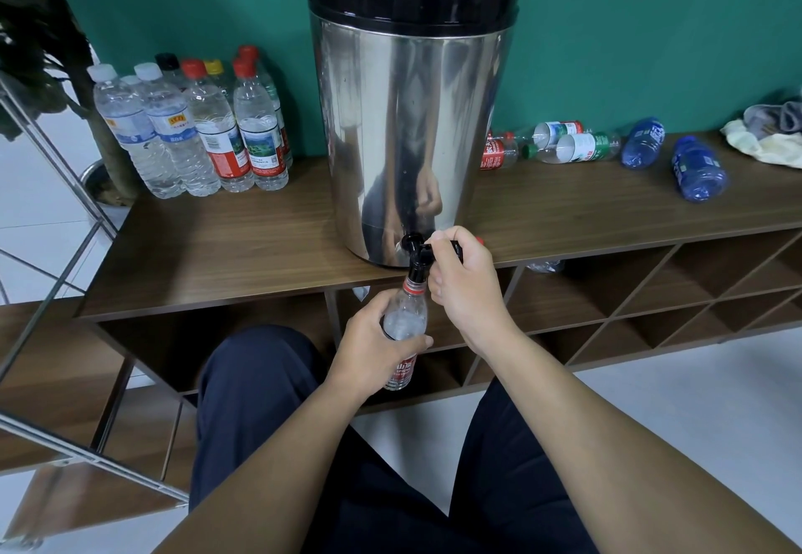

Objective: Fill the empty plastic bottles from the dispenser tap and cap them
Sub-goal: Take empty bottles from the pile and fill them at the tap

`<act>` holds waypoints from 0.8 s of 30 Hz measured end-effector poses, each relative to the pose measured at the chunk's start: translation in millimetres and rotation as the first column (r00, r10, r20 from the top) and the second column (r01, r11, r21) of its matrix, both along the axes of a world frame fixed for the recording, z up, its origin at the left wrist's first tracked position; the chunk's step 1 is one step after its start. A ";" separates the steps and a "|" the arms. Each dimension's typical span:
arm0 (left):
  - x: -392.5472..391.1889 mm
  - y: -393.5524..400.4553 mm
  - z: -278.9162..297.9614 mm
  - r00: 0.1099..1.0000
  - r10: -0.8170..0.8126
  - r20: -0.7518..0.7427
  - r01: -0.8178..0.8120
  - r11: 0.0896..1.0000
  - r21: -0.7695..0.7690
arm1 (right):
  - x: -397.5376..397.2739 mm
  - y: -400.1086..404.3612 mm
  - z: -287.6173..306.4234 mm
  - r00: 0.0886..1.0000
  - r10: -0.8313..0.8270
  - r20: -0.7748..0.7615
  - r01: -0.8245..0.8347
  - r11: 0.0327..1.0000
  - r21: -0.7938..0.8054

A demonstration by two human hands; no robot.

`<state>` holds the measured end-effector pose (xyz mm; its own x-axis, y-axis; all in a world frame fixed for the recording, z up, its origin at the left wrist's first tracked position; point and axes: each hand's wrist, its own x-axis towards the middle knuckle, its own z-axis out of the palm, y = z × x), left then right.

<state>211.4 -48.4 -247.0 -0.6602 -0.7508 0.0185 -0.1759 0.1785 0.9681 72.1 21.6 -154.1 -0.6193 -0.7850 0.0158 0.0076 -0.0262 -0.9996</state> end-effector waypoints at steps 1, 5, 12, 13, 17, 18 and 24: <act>0.1 0.1 0.1 1.000 0.000 0.004 0.000 1.000 0.001 | -0.3 0.2 0.1 1.000 0.001 -0.001 -0.001 1.000 -0.001; 0.3 -0.2 0.0 1.000 0.000 0.010 0.000 1.000 0.001 | -0.6 0.4 -0.1 1.000 -0.001 -0.004 0.001 1.000 -0.001; 0.2 0.5 0.6 1.000 0.002 0.015 -0.002 1.000 0.009 | -0.1 0.4 0.7 1.000 0.000 -0.005 0.000 1.000 0.001; 0.3 0.6 0.7 1.000 0.002 0.016 -0.003 1.000 0.011 | -0.1 0.4 0.6 1.000 0.001 -0.003 -0.001 1.000 -0.002; -0.2 0.1 -0.4 1.000 0.001 0.010 -0.001 1.000 0.012 | -0.2 -0.7 0.1 1.000 -0.004 0.005 0.004 1.000 -0.006; -0.5 0.1 -0.4 1.000 0.003 0.005 -0.003 1.000 0.015 | -0.1 -1.0 -0.1 1.000 -0.006 0.007 0.006 1.000 -0.007; -0.7 -0.2 -0.3 1.000 -0.002 0.009 0.002 1.000 0.006 | -1.2 -1.2 -0.5 1.000 -0.006 0.001 0.006 1.000 -0.005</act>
